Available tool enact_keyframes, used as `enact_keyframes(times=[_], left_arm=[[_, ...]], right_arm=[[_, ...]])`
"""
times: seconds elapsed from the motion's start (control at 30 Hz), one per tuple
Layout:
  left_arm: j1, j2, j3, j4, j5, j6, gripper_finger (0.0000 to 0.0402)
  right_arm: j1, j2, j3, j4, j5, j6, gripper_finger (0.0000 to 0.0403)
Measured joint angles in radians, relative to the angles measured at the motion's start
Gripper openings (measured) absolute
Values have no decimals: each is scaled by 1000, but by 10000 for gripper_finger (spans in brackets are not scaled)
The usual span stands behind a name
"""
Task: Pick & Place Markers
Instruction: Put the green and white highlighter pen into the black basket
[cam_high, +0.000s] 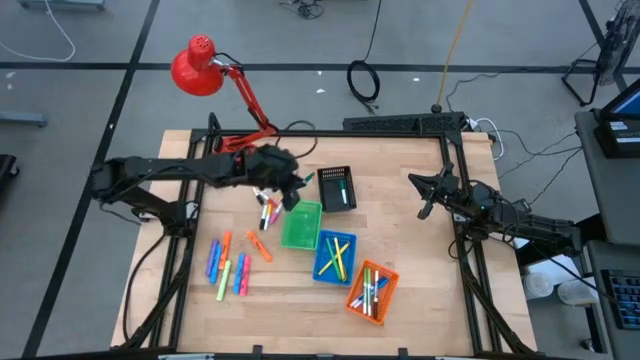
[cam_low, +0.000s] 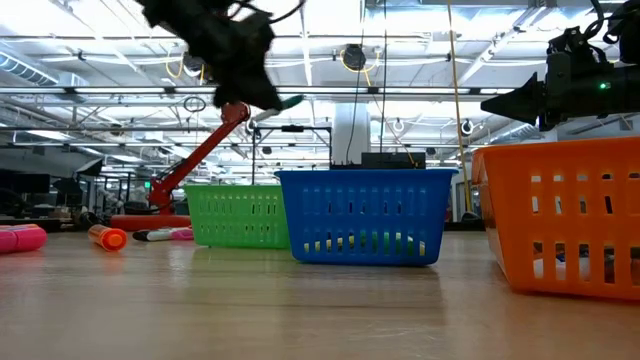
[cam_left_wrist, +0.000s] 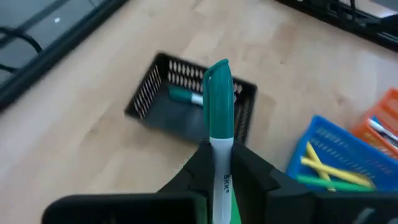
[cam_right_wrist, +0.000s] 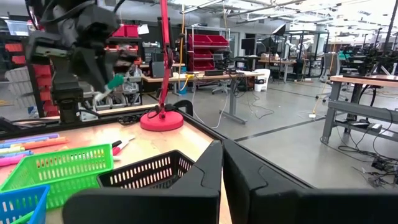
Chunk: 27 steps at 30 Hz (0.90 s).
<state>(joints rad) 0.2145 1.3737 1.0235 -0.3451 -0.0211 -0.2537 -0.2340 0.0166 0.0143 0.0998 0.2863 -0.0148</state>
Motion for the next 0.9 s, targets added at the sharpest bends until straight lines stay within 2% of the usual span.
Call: enact_keyframes(times=[0.2,0.37,0.5,0.67,0.9], left_arm=[[46,203,170,-3,109,114,35],[64,375,276,-2,110,170,48],[82,471,308,-1,108,170,45],[103,526,310,12,108,139,43],[105,536,310,21,100,143,111]], right_arm=[[0,0,0,0,0,0,0],[0,0,0,0,0,0,0],[0,0,0,0,0,0,0],[0,0,0,0,0,0,0],[0,0,0,0,0,0,0]])
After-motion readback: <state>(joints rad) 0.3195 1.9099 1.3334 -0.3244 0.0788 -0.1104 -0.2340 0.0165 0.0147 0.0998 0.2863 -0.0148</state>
